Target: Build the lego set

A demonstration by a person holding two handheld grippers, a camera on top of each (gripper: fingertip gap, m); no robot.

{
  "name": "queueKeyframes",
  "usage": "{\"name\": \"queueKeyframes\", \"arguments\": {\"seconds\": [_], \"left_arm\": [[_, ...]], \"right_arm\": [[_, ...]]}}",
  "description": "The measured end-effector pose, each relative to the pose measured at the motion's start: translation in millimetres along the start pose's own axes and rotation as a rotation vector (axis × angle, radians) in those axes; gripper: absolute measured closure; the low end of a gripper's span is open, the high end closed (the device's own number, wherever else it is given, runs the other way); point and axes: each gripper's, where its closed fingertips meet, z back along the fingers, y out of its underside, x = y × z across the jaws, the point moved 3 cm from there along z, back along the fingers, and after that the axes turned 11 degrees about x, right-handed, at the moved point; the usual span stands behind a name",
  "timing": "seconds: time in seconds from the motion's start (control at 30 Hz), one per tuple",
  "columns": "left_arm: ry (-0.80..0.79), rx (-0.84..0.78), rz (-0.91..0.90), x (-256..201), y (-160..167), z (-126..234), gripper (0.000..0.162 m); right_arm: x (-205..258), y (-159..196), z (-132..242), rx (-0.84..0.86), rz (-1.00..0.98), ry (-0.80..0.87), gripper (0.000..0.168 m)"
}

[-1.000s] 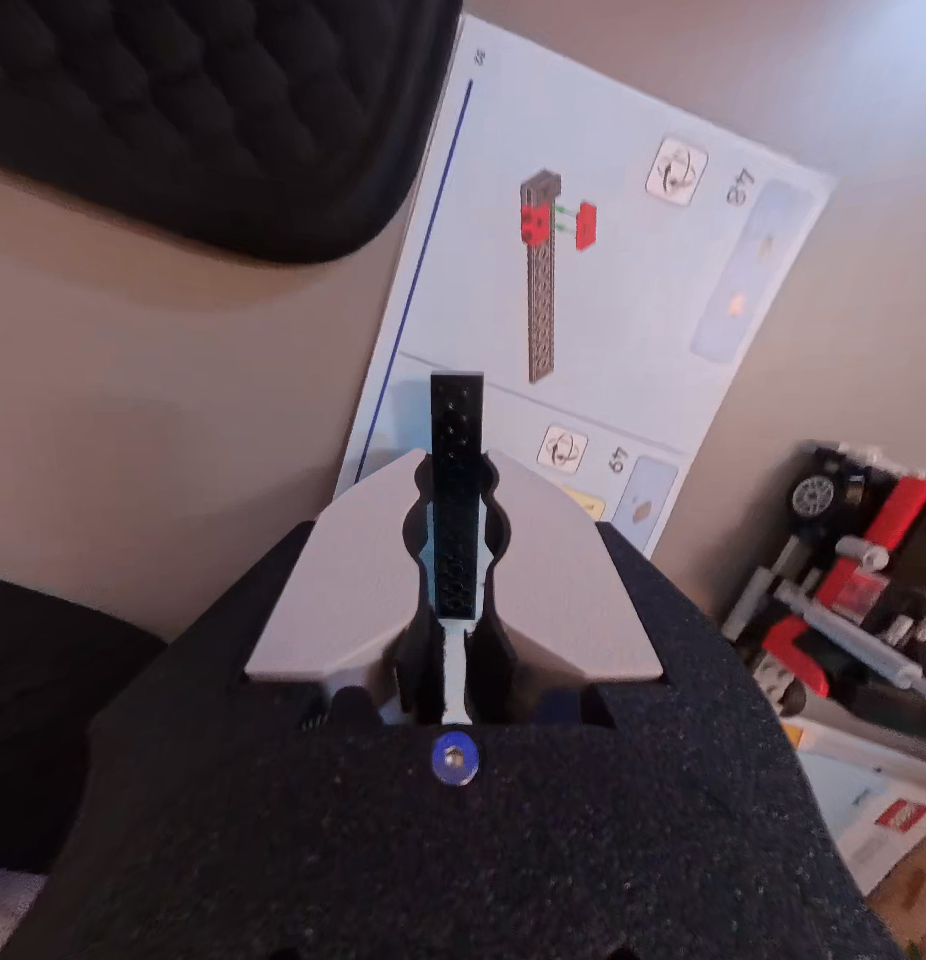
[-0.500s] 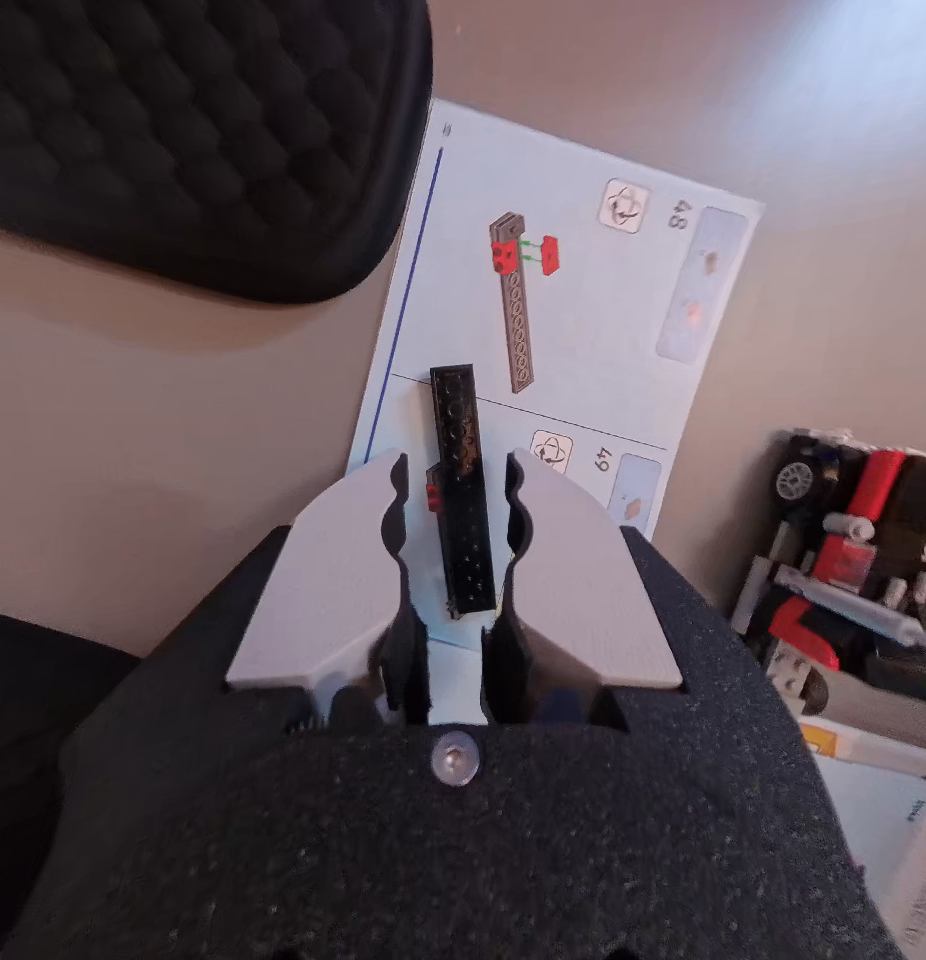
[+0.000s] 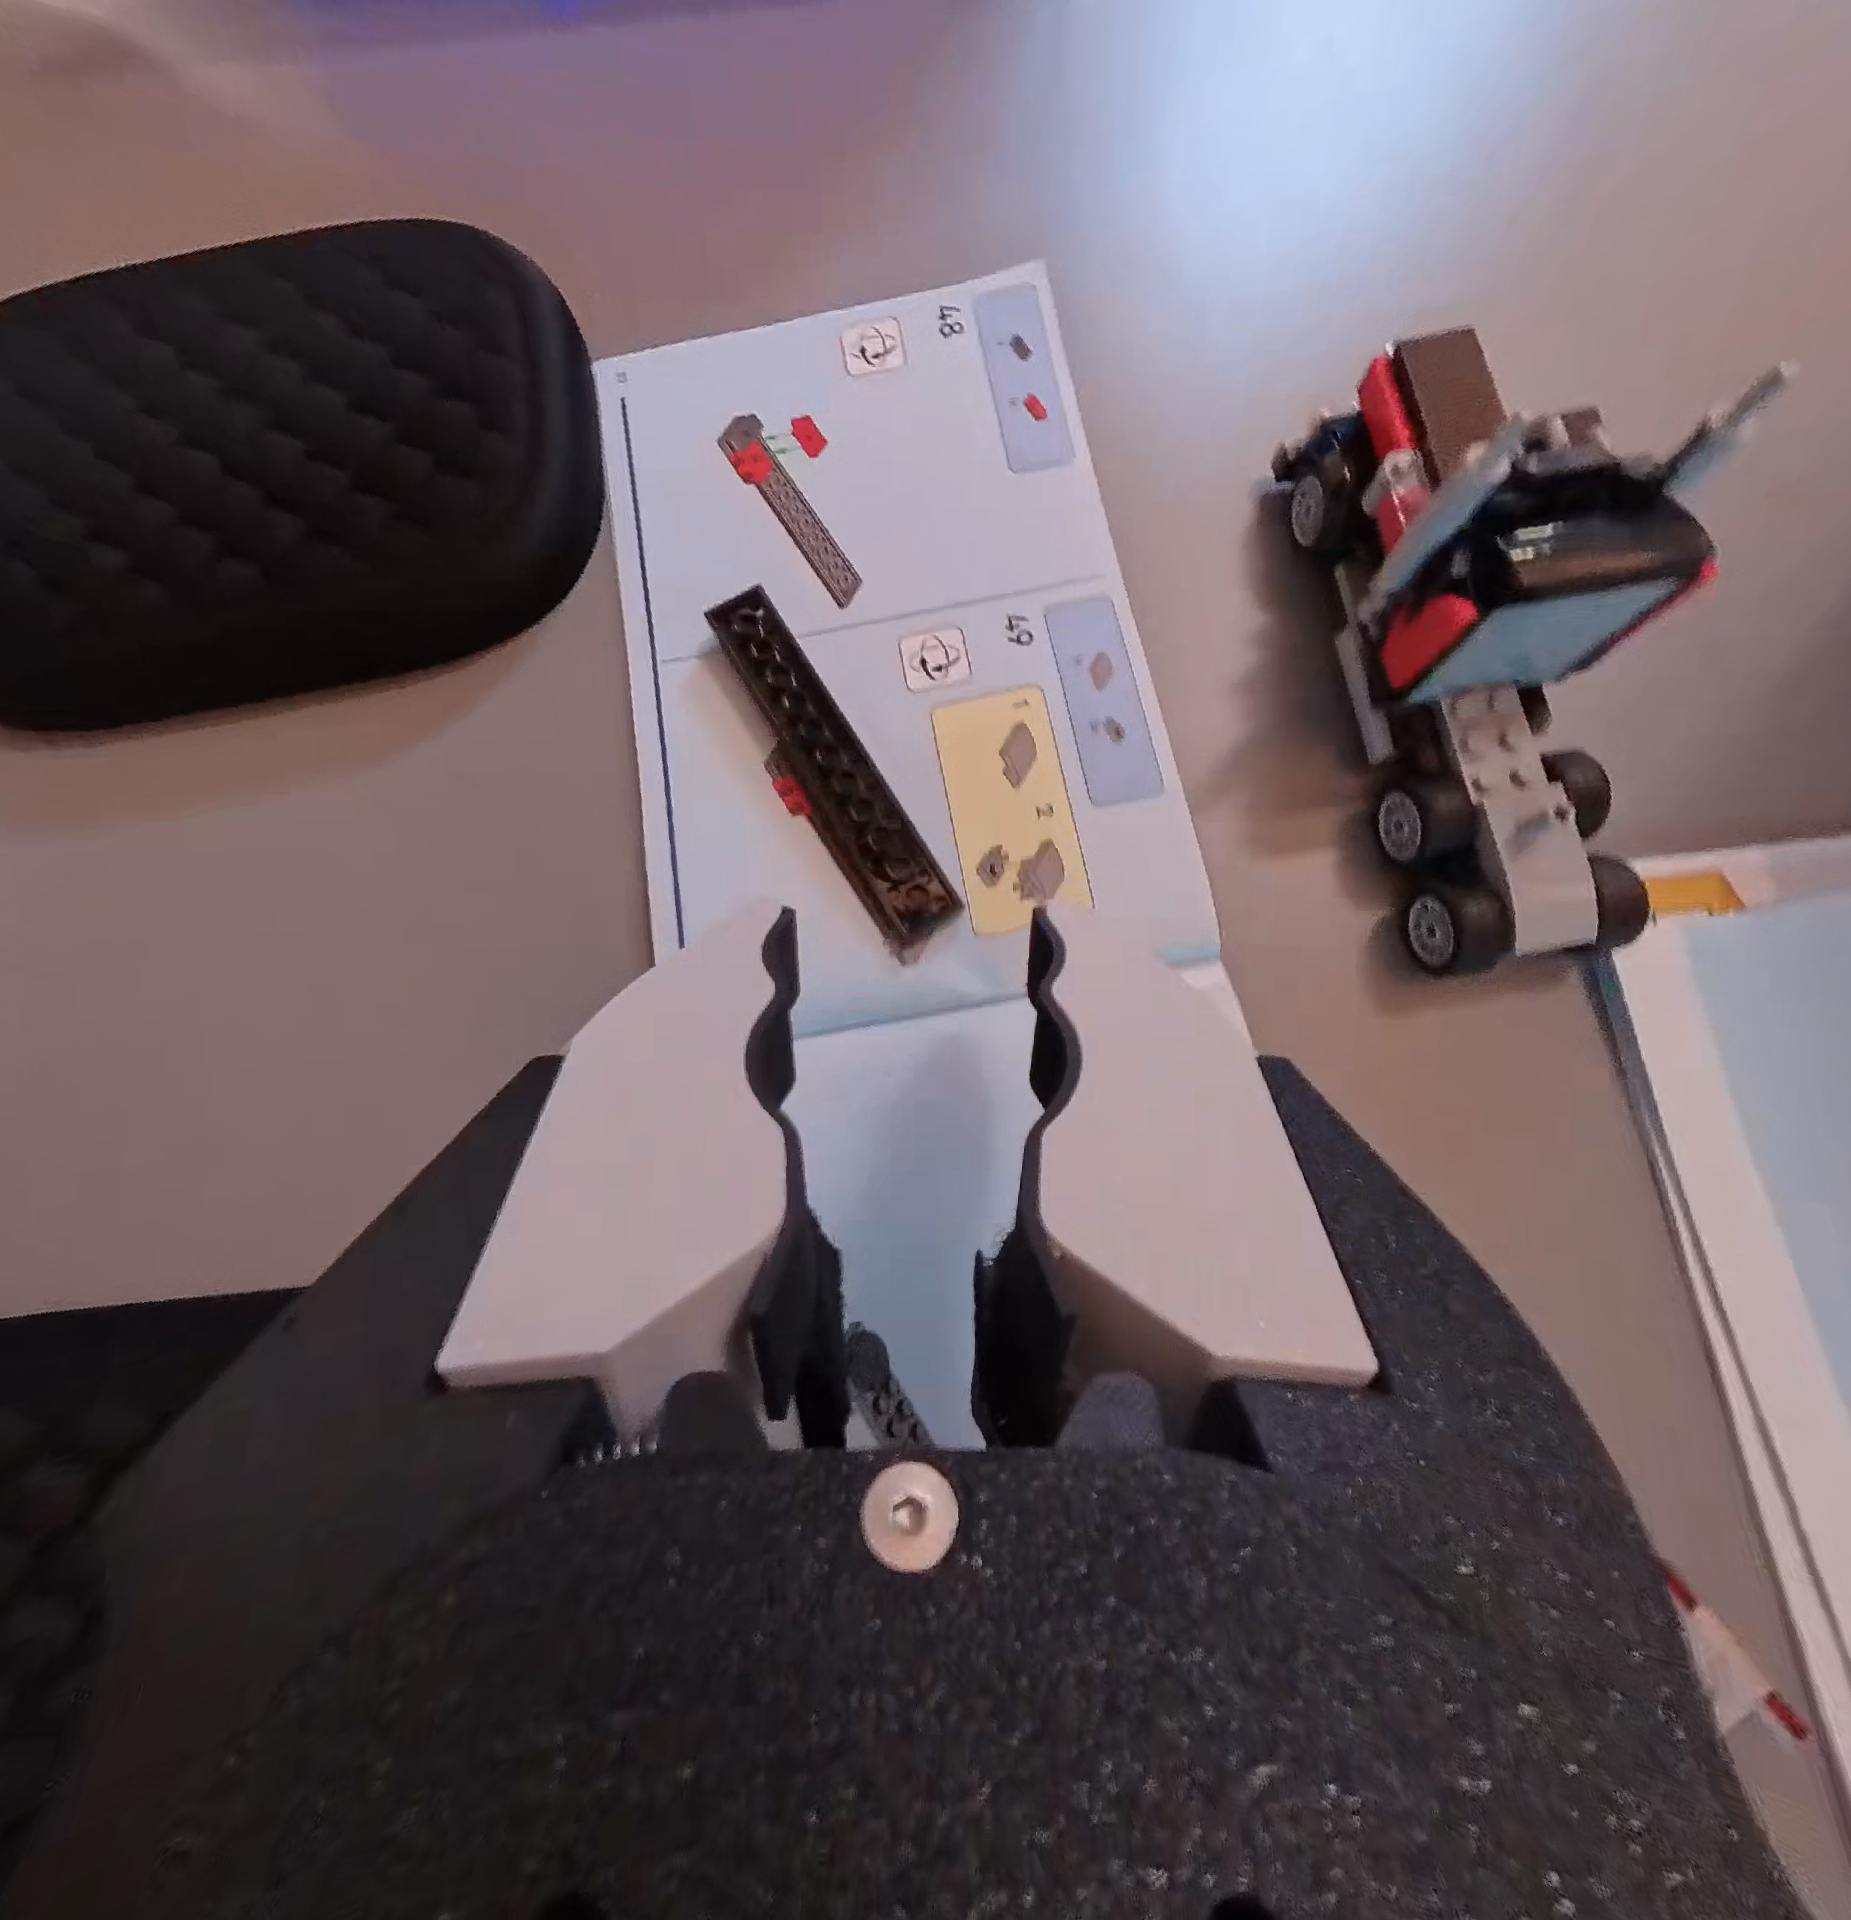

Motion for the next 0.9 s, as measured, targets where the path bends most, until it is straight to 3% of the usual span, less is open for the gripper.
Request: {"name": "queueKeyframes", "arguments": {"seconds": [0.1, 0.33, 0.9], "left_arm": [[0.072, -0.021, 0.002, -7, -1, -4, 0.113], [0.074, 0.059, 0.001, -12, 6, -19, 0.114], [0.111, 0.056, -0.013, -40, 5, -30, 0.114]], "right_arm": [[-1, 11, -1, -0.046, -0.068, 0.001, 0.126], [-4, 29, -8, -0.030, -0.118, 0.026, 0.127], [-3, 33, -13, -0.016, -0.117, 0.031, 0.127]]}}
